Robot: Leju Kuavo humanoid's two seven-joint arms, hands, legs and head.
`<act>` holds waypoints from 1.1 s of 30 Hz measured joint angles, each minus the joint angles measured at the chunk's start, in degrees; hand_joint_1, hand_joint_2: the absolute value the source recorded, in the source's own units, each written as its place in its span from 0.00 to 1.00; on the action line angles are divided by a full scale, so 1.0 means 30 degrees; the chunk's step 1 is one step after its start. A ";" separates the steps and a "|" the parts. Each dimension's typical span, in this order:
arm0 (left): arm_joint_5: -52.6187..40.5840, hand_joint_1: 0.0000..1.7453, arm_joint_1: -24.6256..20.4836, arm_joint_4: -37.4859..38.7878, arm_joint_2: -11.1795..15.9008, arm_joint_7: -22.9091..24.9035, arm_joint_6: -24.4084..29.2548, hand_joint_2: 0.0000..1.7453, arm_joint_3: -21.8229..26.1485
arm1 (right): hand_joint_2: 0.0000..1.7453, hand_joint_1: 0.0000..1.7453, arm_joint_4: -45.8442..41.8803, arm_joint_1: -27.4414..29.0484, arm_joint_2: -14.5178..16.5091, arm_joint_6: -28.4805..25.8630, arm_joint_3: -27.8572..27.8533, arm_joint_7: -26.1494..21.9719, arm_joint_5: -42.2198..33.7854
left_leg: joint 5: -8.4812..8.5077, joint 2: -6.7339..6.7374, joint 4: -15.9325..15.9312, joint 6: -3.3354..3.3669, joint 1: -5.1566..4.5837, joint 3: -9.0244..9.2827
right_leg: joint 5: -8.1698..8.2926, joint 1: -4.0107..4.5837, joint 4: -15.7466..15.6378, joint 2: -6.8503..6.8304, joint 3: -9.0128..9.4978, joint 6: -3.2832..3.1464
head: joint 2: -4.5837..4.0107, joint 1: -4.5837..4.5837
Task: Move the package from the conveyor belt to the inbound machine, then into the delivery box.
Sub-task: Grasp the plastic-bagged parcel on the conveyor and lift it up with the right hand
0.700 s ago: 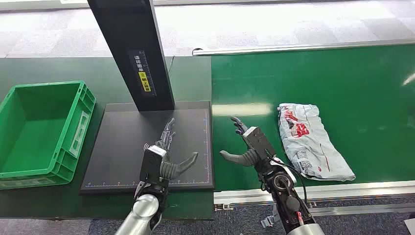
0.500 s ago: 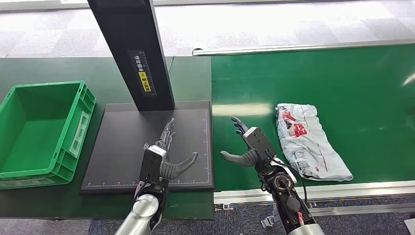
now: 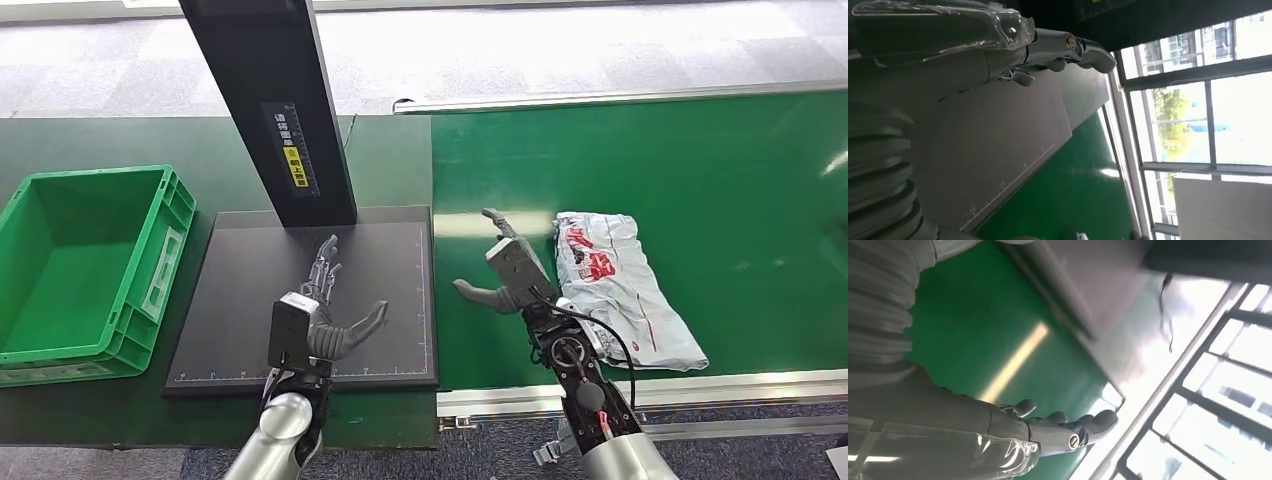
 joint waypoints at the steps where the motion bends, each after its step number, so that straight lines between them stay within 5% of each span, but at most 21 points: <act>1: 0.0067 0.00 0.0084 -0.0144 0.0069 0.0009 0.0071 1.00 0.0062 | 1.00 0.00 0.0016 -0.0186 -0.0016 -0.0600 -0.0007 0.0133 0.0558 | 0.0000 0.0000 0.0000 0.0000 0.0000 0.0000 | 0.0000 0.0000 0.0000 0.0000 -0.0001 0.0000 | 0.0000 0.0000; 6: 0.0206 0.00 0.0330 -0.0447 0.0310 -0.0011 0.0291 1.00 0.0213 | 1.00 0.00 0.0109 -0.0633 -0.0093 -0.1900 -0.0091 0.0521 0.2204 | -0.0001 -0.0003 0.0000 0.0000 0.0000 0.0000 | -0.0001 0.0000 -0.0001 -0.0001 -0.0003 0.0000 | 0.0000 -0.0002; 10: 0.0195 0.00 0.0626 -0.0868 0.0340 0.0047 0.0481 1.00 0.0236 | 1.00 0.00 0.0268 -0.0890 -0.0507 -0.5491 -0.0392 0.2857 0.7067 | -0.0001 -0.0013 0.0002 0.0001 -0.0002 -0.0001 | -0.0001 -0.0002 -0.0003 -0.0005 -0.0002 0.0001 | 0.0000 0.0000; 12: 0.0102 0.00 0.0752 -0.1180 0.0340 0.0211 0.0524 1.00 0.0236 | 1.00 0.00 0.0286 -0.0999 -0.0860 -0.5884 -0.0839 0.3711 0.8810 | -0.0002 -0.0019 0.0002 0.0002 -0.0004 -0.0002 | 0.0000 -0.0008 -0.0003 -0.0008 0.0003 0.0002 | 0.0000 0.0005; 18: -0.0066 0.00 0.0795 -0.1770 0.0339 0.0538 0.0537 1.00 0.0242 | 1.00 0.00 0.0388 -0.1014 -0.1513 -0.5191 -0.1867 0.6000 1.2014 | -0.0002 -0.0032 0.0004 0.0003 -0.0011 0.0011 | 0.0004 -0.0018 -0.0005 -0.0012 -0.0003 0.0005 | 0.0000 0.0002; 22: -0.0332 0.00 0.0654 -0.1939 0.0322 0.0992 0.0497 1.00 0.0286 | 1.00 0.00 0.0922 -0.0878 -0.1978 -0.2810 -0.2494 0.8426 1.5047 | -0.0001 -0.0073 0.0003 0.0002 -0.0008 0.0008 | 0.0003 -0.0014 -0.0005 -0.0022 0.0000 0.0005 | 0.0000 0.0002; 33: -0.0621 0.00 0.0323 -0.1955 0.0189 0.1204 0.0136 1.00 0.0417 | 1.00 0.00 0.1410 0.1033 -0.2648 0.0999 -0.3832 0.9210 1.7381 | -0.0005 -0.0064 0.0003 0.0004 -0.0010 -0.0004 | 0.0000 -0.0018 -0.0007 -0.0024 -0.0010 0.0008 | 0.0000 0.0000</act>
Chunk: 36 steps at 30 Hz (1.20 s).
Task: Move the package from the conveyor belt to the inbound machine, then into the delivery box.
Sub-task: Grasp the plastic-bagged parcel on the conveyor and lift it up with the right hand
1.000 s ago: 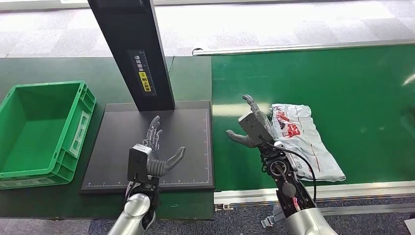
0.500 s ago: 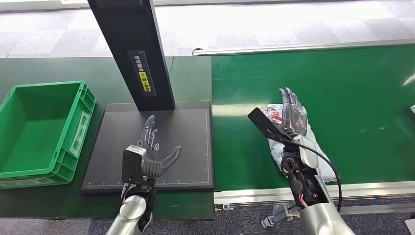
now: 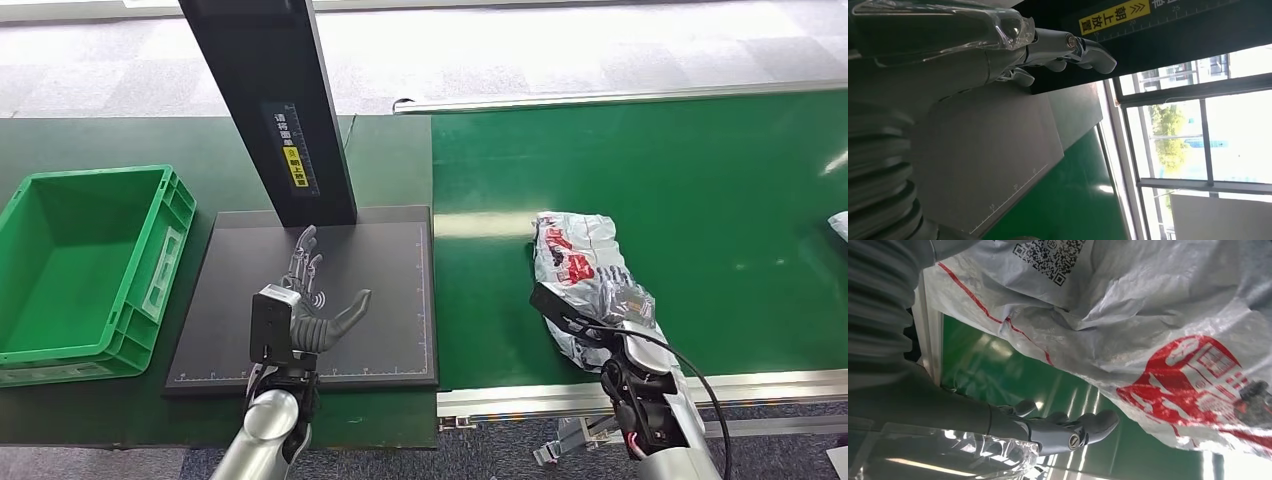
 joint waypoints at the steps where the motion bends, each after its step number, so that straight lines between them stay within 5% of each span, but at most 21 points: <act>1: 0.0000 0.00 -0.0035 0.0018 -0.0011 0.0002 -0.0016 1.00 0.0002 | 1.00 0.00 0.0020 0.0045 -0.0046 0.0453 -0.0044 0.0016 0.0159 | 0.0000 -0.0003 0.0000 0.0000 0.0000 0.0005 | 0.0000 0.0000 -0.0001 -0.0001 0.0000 0.0000 | 0.0000 0.0000; 8: 0.0138 0.00 -0.0328 0.0459 -0.0015 0.0014 -0.0020 1.00 -0.0042 | 1.00 0.00 0.0492 0.0563 -0.0791 0.3062 0.0003 -0.1445 0.0328 | 0.0001 -0.0032 0.0000 0.0001 0.0000 0.0044 | -0.0014 -0.0001 -0.0008 -0.0041 0.0054 0.0011 | 0.0000 -0.0002; 12: 0.0231 0.00 -0.0325 0.0670 -0.0009 -0.0053 -0.0013 1.00 -0.0108 | 1.00 0.98 0.0619 0.0658 -0.1100 0.3347 0.0085 -0.1679 0.0031 | -0.0003 -0.0076 0.0001 0.0007 0.0000 0.0087 | -0.0030 -0.0011 -0.0023 -0.0084 0.0122 0.0028 | 0.0000 0.0002; 28: 0.0410 0.00 -0.0286 0.0825 0.0002 -0.0262 0.0017 1.00 -0.0368 | 1.00 1.00 0.0465 0.0961 -0.1433 0.3450 0.0501 -0.1865 -0.0865 | -0.0028 -0.0123 0.0009 0.0052 -0.0028 0.0229 | -0.0053 -0.0040 -0.0037 -0.0135 0.0296 0.0064 | 0.0000 0.0000; 36: 0.0716 0.00 0.0370 0.0310 0.0053 -0.1167 0.0694 1.00 -0.0313 | 1.00 1.00 -0.0581 0.1433 -0.1080 -0.0199 0.0435 -0.3335 -0.2781 | -0.0028 -0.0112 0.0007 0.0052 -0.0027 0.0147 | -0.0053 -0.0038 -0.0027 -0.0126 0.0230 0.0065 | 0.0000 0.0000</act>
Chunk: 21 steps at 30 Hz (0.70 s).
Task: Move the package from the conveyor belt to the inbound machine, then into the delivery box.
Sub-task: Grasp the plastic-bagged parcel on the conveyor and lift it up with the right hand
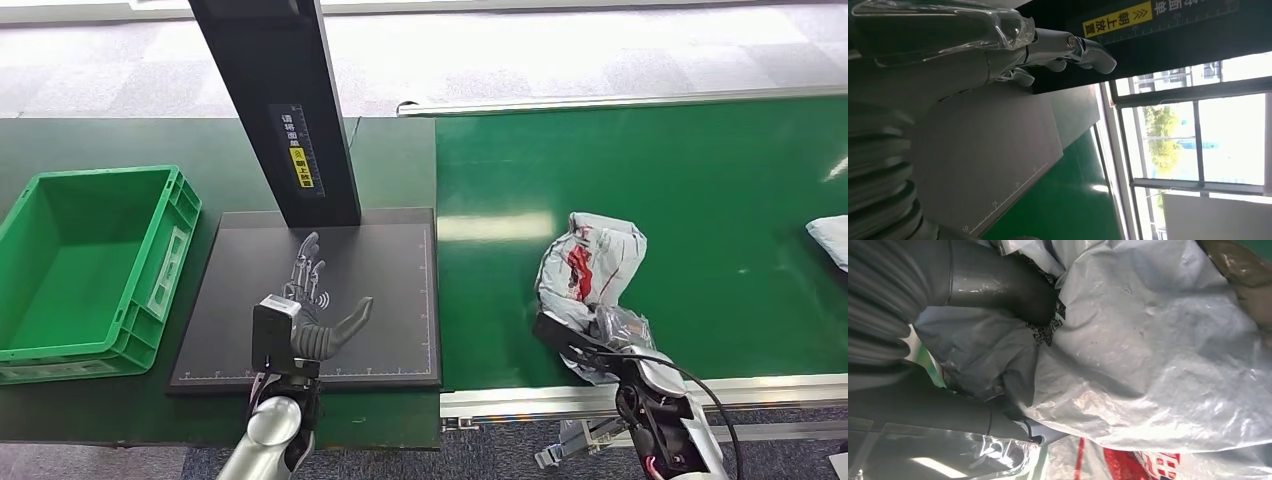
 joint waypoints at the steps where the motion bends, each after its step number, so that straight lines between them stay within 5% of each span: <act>1: 0.0036 0.00 0.0083 -0.0122 -0.0007 -0.0210 0.0201 1.00 0.0035 | 1.00 1.00 -0.0273 -0.0009 0.0181 -0.0908 -0.0111 -0.0346 -0.0571 | 0.0000 0.0003 0.0000 0.0000 0.0000 -0.0003 | 0.0001 0.0001 0.0001 0.0002 -0.0007 -0.0001 | 0.0000 0.0000; 10: -0.0940 0.00 0.0044 -0.0175 -0.0395 -0.2523 0.4656 1.00 0.0333 | 1.00 1.00 -0.3844 0.0020 0.2208 -0.7896 -0.1523 -0.5289 -0.5547 | 0.0002 0.0001 0.0000 -0.0002 0.0003 -0.0008 | -0.0001 0.0008 0.0001 0.0001 -0.0022 0.0000 | 0.0000 0.0003; 21: 0.0456 0.00 -0.0017 -0.0215 -0.0581 -0.4024 0.5898 1.00 0.0594 | 1.00 1.00 -0.5690 0.0172 0.2913 -0.8138 -0.1255 -0.7896 -0.5080 | 0.0001 0.0010 -0.0001 -0.0002 0.0003 -0.0017 | 0.0001 0.0010 0.0002 0.0007 -0.0022 -0.0001 | 0.0000 0.0000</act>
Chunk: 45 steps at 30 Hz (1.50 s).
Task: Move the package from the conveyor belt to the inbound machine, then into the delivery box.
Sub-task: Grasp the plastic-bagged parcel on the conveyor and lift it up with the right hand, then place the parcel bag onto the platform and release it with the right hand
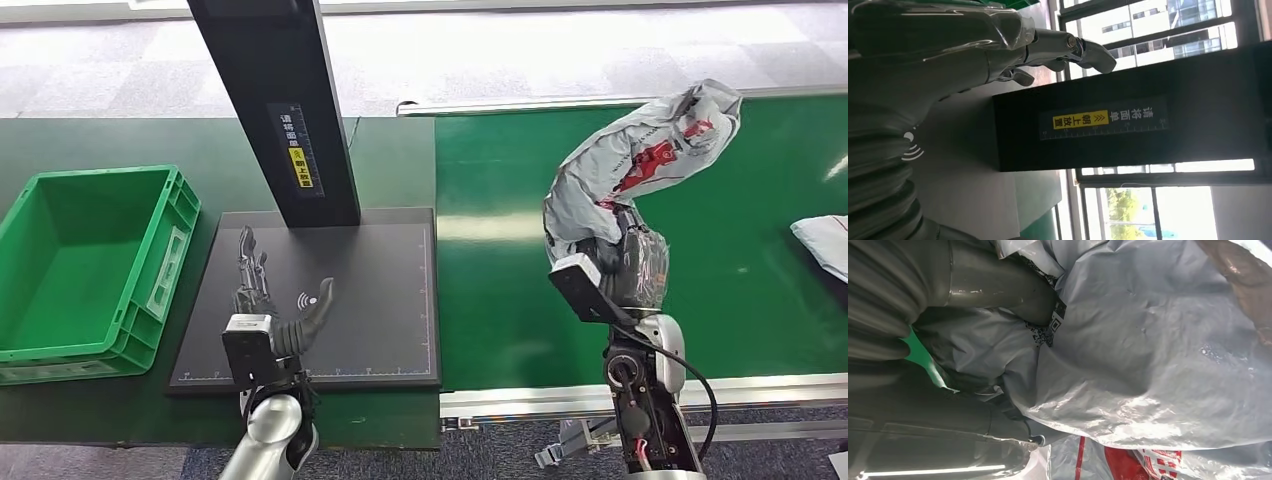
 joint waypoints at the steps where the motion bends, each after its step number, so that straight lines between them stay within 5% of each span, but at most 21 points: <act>1: 0.0397 0.00 0.0000 -0.0071 -0.0005 -0.0297 0.0109 1.00 0.0058 | 1.00 1.00 -0.0069 -0.0061 -0.0013 0.0515 0.0389 -0.0115 0.0568 | 0.0000 0.0006 -0.0001 0.0000 0.0001 0.0001 | 0.0000 0.0003 0.0001 0.0004 -0.0002 -0.0001 | 0.0000 -0.0002; 7: 0.2131 0.00 0.0027 -0.1118 -0.0154 -0.1042 0.0557 1.00 0.0457 | 1.00 1.00 0.0978 -0.1261 -0.0738 0.5293 0.4527 -0.0060 0.4580 | 0.0008 -0.0002 -0.0003 -0.0004 0.0017 -0.0002 | 0.0000 0.0020 0.0002 -0.0003 -0.0006 -0.0002 | 0.0000 0.0002; 14: 0.2615 0.00 0.0064 -0.2342 -0.0302 -0.1114 0.0888 1.00 0.0968 | 1.00 1.00 0.3649 -0.3474 -0.1463 0.6905 0.8078 -0.0601 0.5754 | 0.0010 0.0024 -0.0002 0.0000 0.0013 -0.0025 | 0.0015 0.0003 0.0005 0.0010 -0.0018 -0.0004 | 0.0000 0.0004; 21: 0.2960 0.00 -0.0025 -0.2730 -0.0514 -0.1116 0.1016 1.00 0.1501 | 1.00 1.00 0.7561 -0.7315 -0.1044 0.8421 1.2647 -0.1133 0.6155 | 0.0019 -0.0003 0.0000 -0.0008 0.0016 -0.0029 | 0.0016 0.0020 0.0005 -0.0002 -0.0043 -0.0010 | 0.0000 0.0002; 45: 0.2948 0.00 0.0118 -0.3231 -0.0588 -0.1116 0.1014 1.00 0.1885 | 1.00 1.00 0.9655 -0.9046 -0.0785 0.7868 1.5905 -0.1554 0.7007 | 0.0018 -0.0004 0.0001 -0.0010 0.0013 -0.0054 | 0.0015 0.0014 0.0007 -0.0002 -0.0062 -0.0010 | 0.0000 0.0002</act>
